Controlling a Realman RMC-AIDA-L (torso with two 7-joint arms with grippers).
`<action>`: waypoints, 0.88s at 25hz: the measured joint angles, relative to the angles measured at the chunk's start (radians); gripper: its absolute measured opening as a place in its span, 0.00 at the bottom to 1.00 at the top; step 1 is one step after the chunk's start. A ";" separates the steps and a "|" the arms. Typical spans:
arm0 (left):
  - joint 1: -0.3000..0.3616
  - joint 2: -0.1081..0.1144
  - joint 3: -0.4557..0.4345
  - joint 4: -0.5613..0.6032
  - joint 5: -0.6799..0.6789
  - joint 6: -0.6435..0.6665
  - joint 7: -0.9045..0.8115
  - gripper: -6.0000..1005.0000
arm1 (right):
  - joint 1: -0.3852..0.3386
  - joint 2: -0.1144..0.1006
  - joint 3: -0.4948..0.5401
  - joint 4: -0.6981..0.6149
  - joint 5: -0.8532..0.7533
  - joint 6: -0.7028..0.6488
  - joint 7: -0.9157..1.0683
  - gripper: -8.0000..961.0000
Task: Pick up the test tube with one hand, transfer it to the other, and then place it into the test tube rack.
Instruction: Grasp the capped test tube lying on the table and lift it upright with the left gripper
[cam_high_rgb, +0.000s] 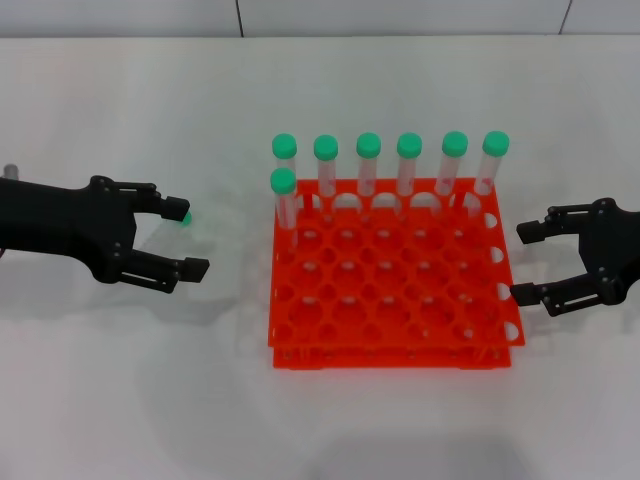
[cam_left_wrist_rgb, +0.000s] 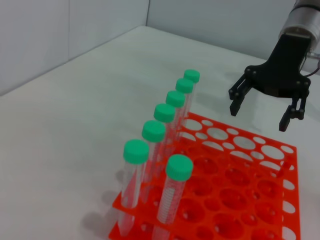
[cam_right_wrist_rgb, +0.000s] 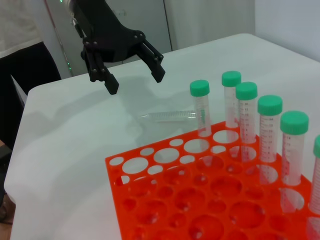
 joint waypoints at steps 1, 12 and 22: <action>0.000 -0.001 -0.001 0.000 0.005 -0.002 0.000 0.88 | 0.000 0.000 0.001 0.000 0.000 0.000 -0.001 0.88; -0.003 -0.011 -0.003 0.000 0.020 -0.015 0.001 0.88 | 0.000 0.004 0.000 0.000 0.000 0.002 -0.006 0.88; -0.010 -0.015 -0.004 0.000 0.020 -0.019 -0.004 0.88 | 0.000 0.006 0.000 0.000 0.000 0.006 -0.011 0.88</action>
